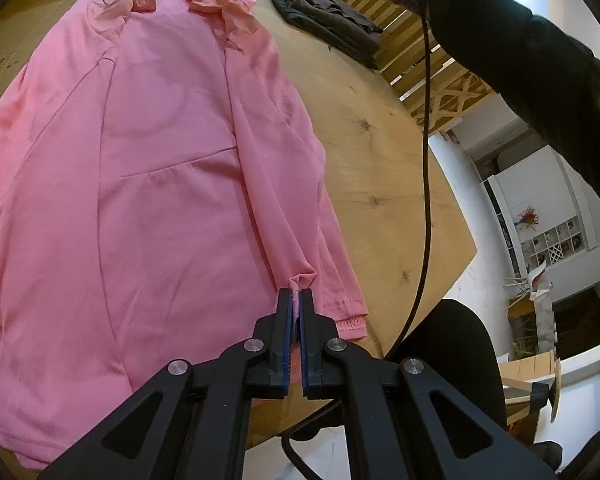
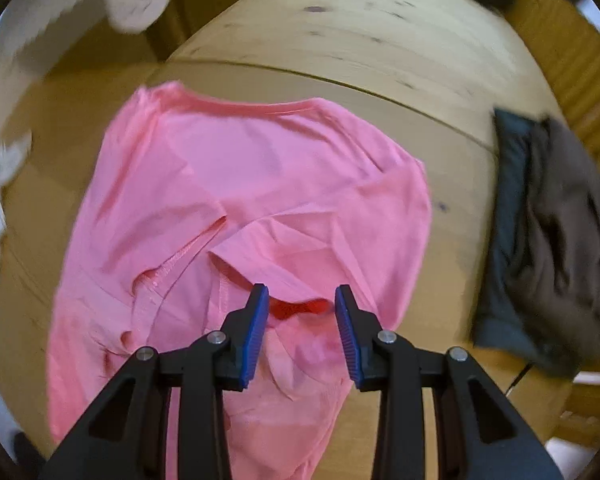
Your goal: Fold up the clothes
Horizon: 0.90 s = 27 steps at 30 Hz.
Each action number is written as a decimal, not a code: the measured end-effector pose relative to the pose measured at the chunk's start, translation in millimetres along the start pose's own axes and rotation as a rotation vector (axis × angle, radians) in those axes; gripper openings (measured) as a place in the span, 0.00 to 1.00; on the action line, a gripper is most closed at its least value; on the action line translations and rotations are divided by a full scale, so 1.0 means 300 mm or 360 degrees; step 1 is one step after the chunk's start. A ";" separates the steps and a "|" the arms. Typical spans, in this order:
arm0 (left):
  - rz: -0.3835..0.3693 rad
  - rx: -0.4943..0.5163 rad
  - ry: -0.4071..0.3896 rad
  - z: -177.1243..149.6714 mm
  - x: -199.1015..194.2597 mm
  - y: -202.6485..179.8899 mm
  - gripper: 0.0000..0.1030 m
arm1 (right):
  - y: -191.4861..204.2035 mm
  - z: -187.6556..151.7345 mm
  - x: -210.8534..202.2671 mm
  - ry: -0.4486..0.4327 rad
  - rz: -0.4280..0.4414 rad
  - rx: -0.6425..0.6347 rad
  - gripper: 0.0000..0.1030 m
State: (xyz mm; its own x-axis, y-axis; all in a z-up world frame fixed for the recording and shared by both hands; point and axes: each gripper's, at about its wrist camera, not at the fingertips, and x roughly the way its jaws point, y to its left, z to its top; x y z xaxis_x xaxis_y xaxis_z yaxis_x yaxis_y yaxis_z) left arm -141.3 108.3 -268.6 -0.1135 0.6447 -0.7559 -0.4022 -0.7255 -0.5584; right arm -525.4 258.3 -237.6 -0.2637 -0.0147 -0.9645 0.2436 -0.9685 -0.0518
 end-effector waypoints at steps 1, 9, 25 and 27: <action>-0.0004 -0.0002 0.0001 0.001 0.000 0.002 0.02 | 0.020 0.003 0.013 0.0027 -0.0014 -0.0058 0.33; -0.0027 -0.0011 0.0002 -0.003 -0.001 0.009 0.02 | 0.059 0.025 0.082 0.0086 -0.0188 -0.0234 0.33; 0.0050 0.0047 -0.0006 0.003 0.013 -0.012 0.02 | -0.129 0.105 0.034 0.0017 0.0441 0.0492 0.20; 0.0064 0.0059 -0.0005 0.002 0.011 -0.014 0.02 | -0.156 0.089 -0.010 -0.0048 0.0444 0.0538 0.30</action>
State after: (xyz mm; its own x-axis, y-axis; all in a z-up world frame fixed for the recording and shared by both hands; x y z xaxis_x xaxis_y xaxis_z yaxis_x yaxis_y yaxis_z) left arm -140.5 113.8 -268.5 -0.1334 0.6160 -0.7764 -0.4308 -0.7415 -0.5143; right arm -561.0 297.0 -225.3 -0.2593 -0.2896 -0.9213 -0.0086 -0.9533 0.3021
